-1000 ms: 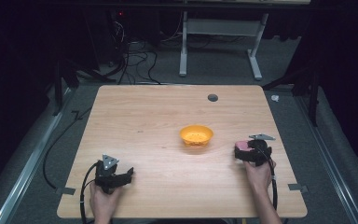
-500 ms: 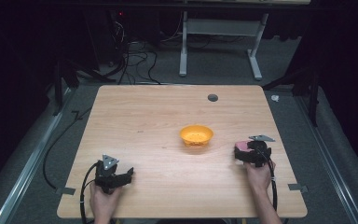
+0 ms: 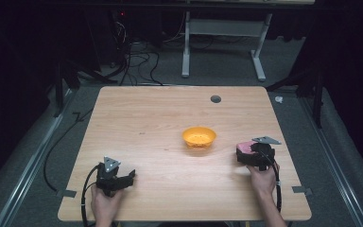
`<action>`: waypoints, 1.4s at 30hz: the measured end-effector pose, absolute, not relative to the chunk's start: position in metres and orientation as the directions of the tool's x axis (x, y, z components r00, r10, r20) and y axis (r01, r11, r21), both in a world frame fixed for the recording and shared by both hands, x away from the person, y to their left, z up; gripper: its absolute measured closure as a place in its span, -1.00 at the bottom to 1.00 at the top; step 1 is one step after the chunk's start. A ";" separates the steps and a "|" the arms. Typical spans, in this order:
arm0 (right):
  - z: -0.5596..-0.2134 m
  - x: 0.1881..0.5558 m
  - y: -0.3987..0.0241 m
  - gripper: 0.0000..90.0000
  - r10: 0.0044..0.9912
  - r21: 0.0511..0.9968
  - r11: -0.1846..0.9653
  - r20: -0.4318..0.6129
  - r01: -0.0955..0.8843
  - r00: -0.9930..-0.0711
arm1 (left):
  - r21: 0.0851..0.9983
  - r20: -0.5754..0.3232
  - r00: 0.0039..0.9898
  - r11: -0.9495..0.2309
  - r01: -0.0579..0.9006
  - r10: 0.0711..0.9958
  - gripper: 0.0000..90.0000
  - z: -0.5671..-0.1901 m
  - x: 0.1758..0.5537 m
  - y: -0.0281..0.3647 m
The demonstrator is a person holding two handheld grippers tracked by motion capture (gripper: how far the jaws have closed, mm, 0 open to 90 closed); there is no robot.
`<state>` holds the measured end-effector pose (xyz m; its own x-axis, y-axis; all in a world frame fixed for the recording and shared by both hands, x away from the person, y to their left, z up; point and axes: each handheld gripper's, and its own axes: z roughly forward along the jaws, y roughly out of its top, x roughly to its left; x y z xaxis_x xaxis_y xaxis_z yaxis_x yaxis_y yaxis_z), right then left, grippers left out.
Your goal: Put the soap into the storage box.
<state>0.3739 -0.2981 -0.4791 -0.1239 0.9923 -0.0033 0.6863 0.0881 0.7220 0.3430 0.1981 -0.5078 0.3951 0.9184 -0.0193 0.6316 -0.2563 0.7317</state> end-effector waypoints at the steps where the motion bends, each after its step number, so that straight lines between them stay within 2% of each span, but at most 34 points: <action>1: -0.477 0.374 -0.296 -0.70 0.991 0.723 0.089 0.002 0.685 -0.130 | 0.732 -0.019 0.396 -0.257 0.631 0.918 -0.58 -0.508 0.343 0.198; 21: -0.456 0.371 -0.263 -0.70 0.968 0.747 0.138 0.036 0.650 -0.247 | 0.730 -0.018 0.400 -0.262 0.631 0.916 -0.58 -0.508 0.343 0.198; 42: -0.438 0.377 -0.237 -0.70 0.947 0.754 0.155 0.070 0.638 -0.313 | 0.730 -0.018 0.399 -0.261 0.631 0.917 -0.58 -0.508 0.343 0.198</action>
<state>0.3766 -0.2372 -0.4379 -0.3129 0.9472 0.0703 0.6382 0.1549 0.7542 0.3429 0.1981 -0.5077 0.3993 0.9167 -0.0176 0.6313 -0.2610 0.7303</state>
